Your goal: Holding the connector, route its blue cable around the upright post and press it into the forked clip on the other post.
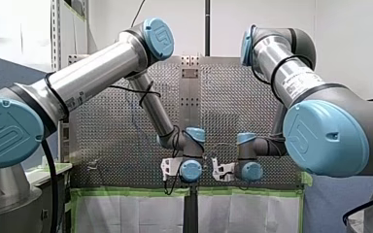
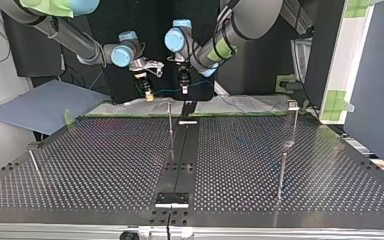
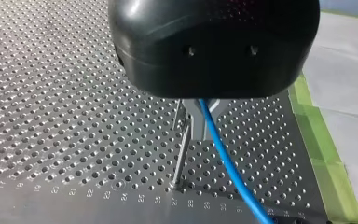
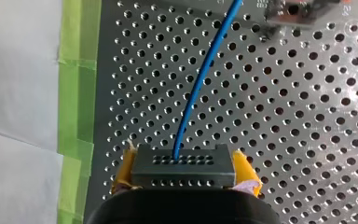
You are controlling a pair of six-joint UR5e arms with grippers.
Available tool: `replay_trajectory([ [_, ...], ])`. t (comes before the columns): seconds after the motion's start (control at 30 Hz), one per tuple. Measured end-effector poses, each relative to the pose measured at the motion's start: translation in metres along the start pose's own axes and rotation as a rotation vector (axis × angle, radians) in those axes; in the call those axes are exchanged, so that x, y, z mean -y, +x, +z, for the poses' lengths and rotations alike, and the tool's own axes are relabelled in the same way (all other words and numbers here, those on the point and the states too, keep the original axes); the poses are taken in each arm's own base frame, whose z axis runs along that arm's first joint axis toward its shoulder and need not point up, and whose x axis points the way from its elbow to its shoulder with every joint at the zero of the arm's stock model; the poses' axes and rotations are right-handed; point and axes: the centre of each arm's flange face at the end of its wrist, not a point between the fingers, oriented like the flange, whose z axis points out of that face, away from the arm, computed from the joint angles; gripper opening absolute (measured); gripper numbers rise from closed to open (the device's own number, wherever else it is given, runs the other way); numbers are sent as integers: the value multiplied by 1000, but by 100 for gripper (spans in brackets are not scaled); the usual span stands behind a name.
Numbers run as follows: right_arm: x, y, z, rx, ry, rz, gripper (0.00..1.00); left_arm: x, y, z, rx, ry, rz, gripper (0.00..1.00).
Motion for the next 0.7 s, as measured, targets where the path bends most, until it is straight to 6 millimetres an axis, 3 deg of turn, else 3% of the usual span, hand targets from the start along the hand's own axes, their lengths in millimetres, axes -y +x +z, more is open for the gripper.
replay_trajectory([
  [0.7,-23,12,16,-20,-25,-3,15,-1,1,4,-4,20,19,2],
])
